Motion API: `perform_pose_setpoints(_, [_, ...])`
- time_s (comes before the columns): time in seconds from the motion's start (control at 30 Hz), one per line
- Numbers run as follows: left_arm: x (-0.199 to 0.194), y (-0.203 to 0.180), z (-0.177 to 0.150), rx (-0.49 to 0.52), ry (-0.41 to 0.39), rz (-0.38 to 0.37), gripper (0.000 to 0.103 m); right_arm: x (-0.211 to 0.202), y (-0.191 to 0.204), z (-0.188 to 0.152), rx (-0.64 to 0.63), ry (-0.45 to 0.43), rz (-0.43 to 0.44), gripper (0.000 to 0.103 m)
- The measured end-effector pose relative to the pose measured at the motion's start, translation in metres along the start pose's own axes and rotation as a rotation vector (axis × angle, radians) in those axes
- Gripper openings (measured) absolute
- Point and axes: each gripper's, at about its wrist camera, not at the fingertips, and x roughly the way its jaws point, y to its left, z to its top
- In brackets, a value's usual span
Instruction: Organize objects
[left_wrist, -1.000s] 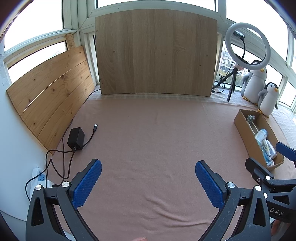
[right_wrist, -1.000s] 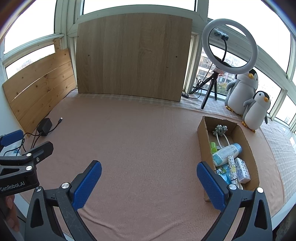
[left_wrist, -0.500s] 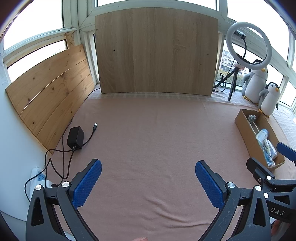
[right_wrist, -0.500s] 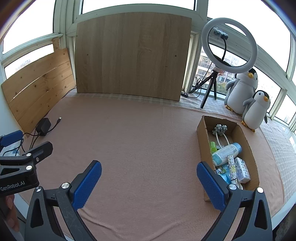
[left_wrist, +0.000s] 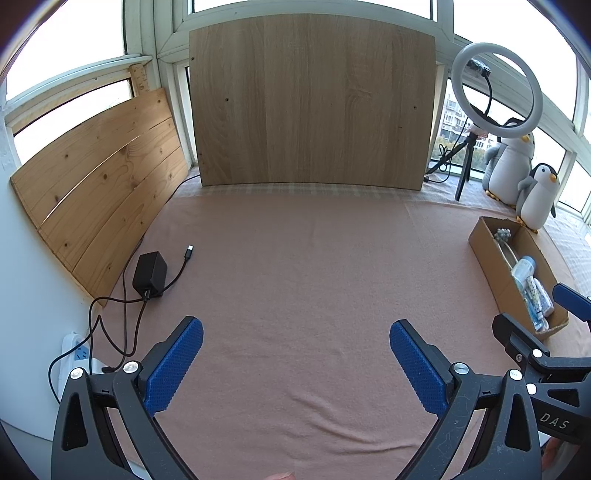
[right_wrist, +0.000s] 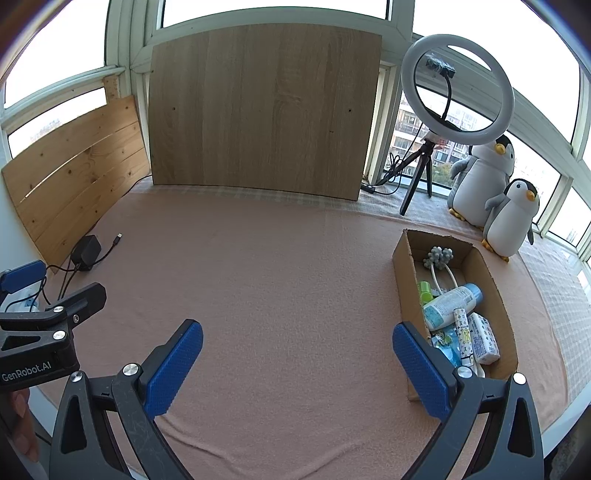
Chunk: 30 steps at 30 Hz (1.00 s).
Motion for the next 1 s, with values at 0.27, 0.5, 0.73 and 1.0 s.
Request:
perform_pose_setpoints(0.27, [0.0003,0.0002,0.0001,0.001,0.000,0.000,0.103,0.0004,-0.0008,0.0002,0.000,0.000,0.000,0.102])
perform_pose_setpoints(0.5, [0.0009,0.0010,0.0001,0.001,0.001,0.000,0.103,0.0004,-0.0002,0.0005,0.001,0.000,-0.001,0.102])
perform_pose_setpoints(0.73, [0.0027,0.0020,-0.0003,0.004,0.003,-0.001,0.103,0.0011,0.0002,0.0012,0.001,0.002,-0.002,0.102])
perform_pose_setpoints(1.0, [0.0063,0.0047,0.0012,0.010,0.008,-0.004,0.103,0.0053,0.0009,0.0027,0.007,0.007,-0.002,0.102])
